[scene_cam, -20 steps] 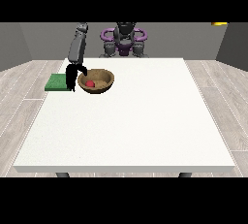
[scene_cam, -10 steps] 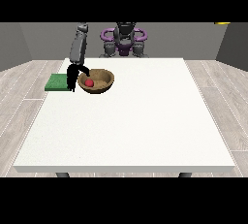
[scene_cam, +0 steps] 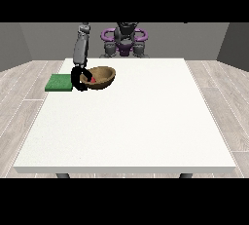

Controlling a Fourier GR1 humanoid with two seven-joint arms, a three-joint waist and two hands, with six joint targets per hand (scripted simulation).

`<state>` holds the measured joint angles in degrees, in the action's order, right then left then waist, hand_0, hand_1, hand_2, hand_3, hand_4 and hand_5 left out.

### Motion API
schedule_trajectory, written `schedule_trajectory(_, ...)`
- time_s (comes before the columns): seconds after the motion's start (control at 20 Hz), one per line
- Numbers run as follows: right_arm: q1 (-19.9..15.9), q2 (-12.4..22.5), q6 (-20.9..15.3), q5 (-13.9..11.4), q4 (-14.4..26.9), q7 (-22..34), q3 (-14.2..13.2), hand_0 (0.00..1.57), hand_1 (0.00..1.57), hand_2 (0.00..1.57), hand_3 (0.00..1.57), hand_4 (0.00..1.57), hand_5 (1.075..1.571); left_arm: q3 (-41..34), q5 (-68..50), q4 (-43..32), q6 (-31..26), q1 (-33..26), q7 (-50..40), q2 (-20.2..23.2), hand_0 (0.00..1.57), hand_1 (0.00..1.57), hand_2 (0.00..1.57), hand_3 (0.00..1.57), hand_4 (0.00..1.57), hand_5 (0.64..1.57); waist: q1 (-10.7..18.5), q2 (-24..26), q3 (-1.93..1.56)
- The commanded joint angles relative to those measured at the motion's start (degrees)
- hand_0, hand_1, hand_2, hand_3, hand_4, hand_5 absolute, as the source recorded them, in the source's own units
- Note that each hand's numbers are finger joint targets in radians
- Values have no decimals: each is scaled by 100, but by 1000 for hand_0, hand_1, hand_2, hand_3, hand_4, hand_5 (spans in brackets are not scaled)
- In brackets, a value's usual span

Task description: Pick the cup and pour the ball into the bowl, then pick the bowl and place it on the pad

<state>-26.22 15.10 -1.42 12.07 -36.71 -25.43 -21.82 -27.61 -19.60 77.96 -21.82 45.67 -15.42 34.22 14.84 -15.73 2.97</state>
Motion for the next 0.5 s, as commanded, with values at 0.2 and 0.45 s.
schedule_trajectory(0.2, 464, 569, -807, -366, 227, 835, 53, 1571, 1571, 1571, 1292, 995, 1542, -147, -172, -108, -58, -149, -116, 102, 0, 0, 0, 0, 1160, 1527, -88, 22, -287)
schedule_trajectory(0.45, 12, 1203, -945, -524, -280, 2000, 363, 1571, 1571, 1571, 1111, 1026, 1548, -332, -180, -753, -312, -355, 103, 281, 0, 0, 0, 0, 1191, 1528, -393, 357, -263)
